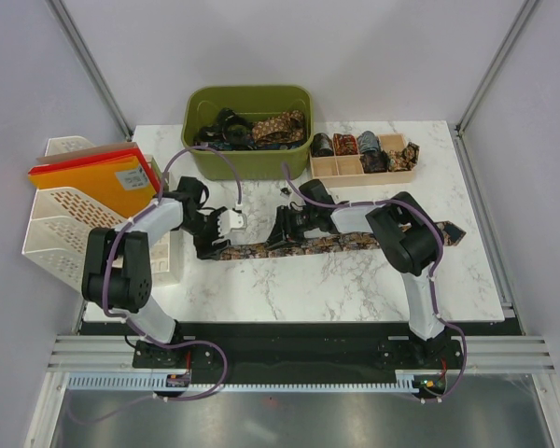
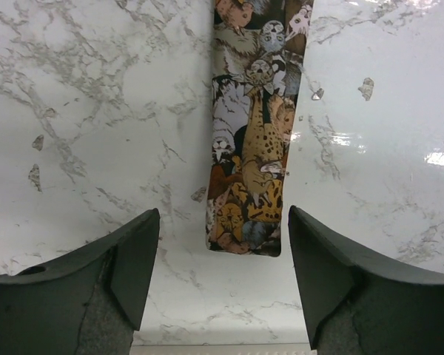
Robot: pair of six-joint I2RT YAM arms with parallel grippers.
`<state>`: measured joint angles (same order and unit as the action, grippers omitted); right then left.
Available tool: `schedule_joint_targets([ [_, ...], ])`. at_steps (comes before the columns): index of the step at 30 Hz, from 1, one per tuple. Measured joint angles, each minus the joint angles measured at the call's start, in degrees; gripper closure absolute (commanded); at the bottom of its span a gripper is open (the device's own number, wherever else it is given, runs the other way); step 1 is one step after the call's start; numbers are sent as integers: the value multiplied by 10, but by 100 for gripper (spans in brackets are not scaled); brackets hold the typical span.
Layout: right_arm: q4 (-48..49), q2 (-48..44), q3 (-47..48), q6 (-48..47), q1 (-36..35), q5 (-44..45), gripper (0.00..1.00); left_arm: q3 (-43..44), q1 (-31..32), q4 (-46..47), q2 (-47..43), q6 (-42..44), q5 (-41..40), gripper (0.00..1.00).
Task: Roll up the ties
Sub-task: Roll the tie at the center of the board.
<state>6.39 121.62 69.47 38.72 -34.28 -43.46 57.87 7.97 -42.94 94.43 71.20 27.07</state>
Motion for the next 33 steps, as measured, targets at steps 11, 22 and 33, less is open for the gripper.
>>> schedule_joint_targets([
  [11, -5, 1, 3, 0, 0, 0, 62, -18, -12, -5, -13, 21, 7, 63],
  [22, -5, 2, 4, 2, 0, -2, 60, 18, 28, -8, -27, -3, 52, 71],
  [33, 49, 3, -4, 41, 0, -13, 59, 34, 124, 28, 15, -109, 67, 68],
])
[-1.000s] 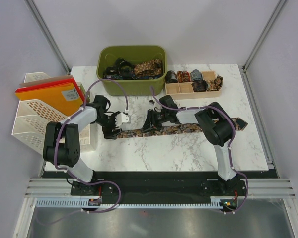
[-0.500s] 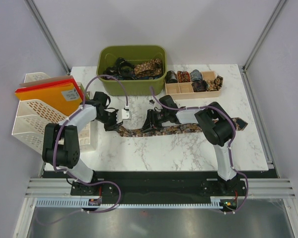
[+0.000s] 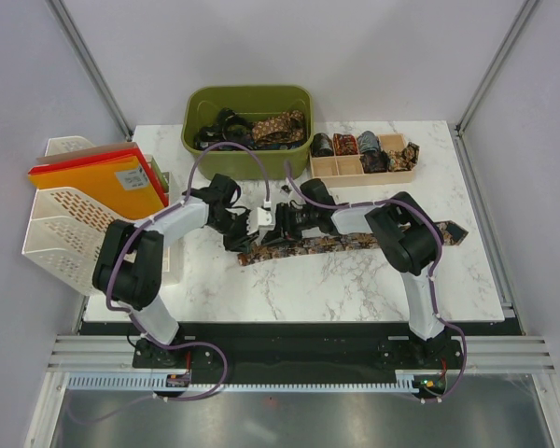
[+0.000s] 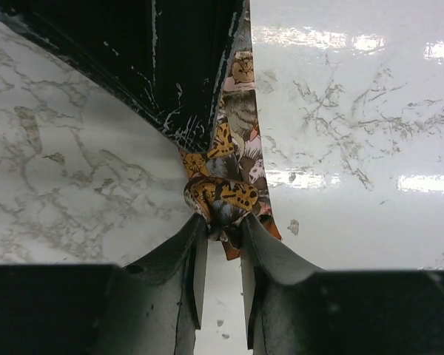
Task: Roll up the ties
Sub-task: Roll the tie at the center of the board.
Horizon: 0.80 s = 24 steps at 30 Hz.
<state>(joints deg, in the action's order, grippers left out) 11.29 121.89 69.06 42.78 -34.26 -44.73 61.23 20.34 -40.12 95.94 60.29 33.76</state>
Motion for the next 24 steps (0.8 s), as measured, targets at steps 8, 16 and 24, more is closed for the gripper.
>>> schedule_joint_targets([
  [8, 64, 0, -32, 62, 2, -19, 51, 0, 4, 27, 28, -44, -4, 60],
  [16, 81, -2, -34, 87, 1, -19, 48, 0, 20, 36, 28, -68, -10, 59],
  [24, 90, -2, -34, 106, -12, -20, 49, 0, 27, 43, 28, -81, -23, 58],
])
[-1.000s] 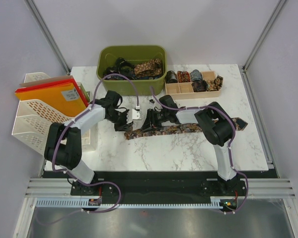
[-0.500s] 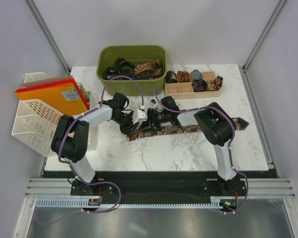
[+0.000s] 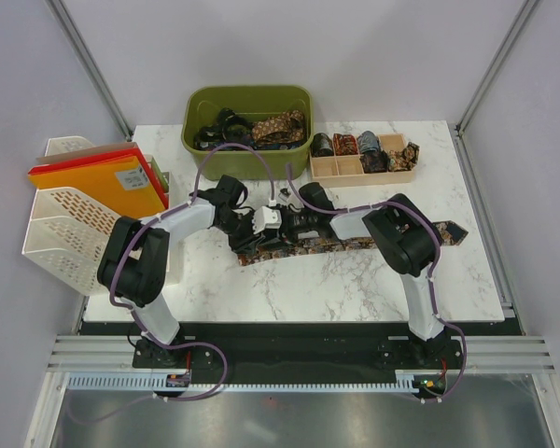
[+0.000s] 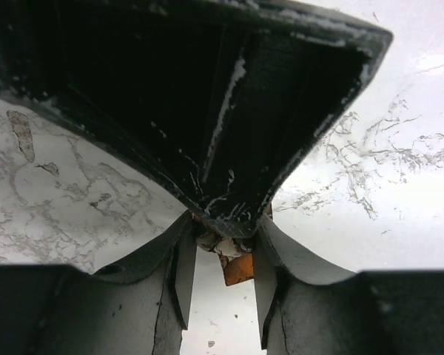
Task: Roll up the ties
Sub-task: Roll the tie at the center of the board.
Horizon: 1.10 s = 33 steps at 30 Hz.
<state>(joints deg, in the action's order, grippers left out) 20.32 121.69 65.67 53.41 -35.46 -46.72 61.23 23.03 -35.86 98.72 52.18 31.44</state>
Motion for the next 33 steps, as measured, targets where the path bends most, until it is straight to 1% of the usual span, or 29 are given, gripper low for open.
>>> schedule_joint_targets([
  [2, 4, 0, 0, 6, -2, 0, 51, 0, 1, 1, 0, -3, -1, 58],
  [5, 12, 0, 0, 15, -4, -1, 58, 0, 3, 1, 0, -5, -4, 58],
  [6, 16, 1, 0, 17, -5, -1, 66, 0, 4, 2, 0, -5, -6, 58],
  [7, 17, 2, 0, 19, -5, -1, 71, 0, 4, 3, 0, -6, -7, 57],
  [8, 18, 3, 0, 20, -5, 0, 74, 0, 5, 3, 0, -6, -9, 52],
  [9, 17, 4, 0, 20, -5, 0, 79, 0, 5, 3, 0, -7, -10, 50],
  [10, 15, 5, 0, 19, -5, 0, 82, 0, 6, 3, 0, -8, -11, 48],
  [11, 14, 7, 0, 17, -5, 0, 88, 0, 6, 4, 0, -9, -14, 43],
  [13, 4, 11, 0, 9, -5, 1, 93, -1, 6, 5, -1, -11, -17, 38],
  [14, -4, 11, 0, 5, -5, 2, 99, -3, 5, 5, -4, -12, -19, 35],
  [17, -25, 11, 0, -12, -1, 3, 100, -20, -3, 7, -32, -12, -25, 30],
  [22, -60, 11, 0, -43, 13, 4, 100, -52, -29, 9, -100, -10, -30, 27],
  [26, -79, 11, 0, -62, 20, 7, 100, -72, -39, 9, -113, -4, -33, 18],
  [29, -86, 11, 0, -73, 19, 7, 100, -84, -37, 10, -108, -3, -34, 18],
  [33, -88, 11, 1, -83, 19, 6, 100, -96, -34, 30, -92, -3, -40, 21],
])
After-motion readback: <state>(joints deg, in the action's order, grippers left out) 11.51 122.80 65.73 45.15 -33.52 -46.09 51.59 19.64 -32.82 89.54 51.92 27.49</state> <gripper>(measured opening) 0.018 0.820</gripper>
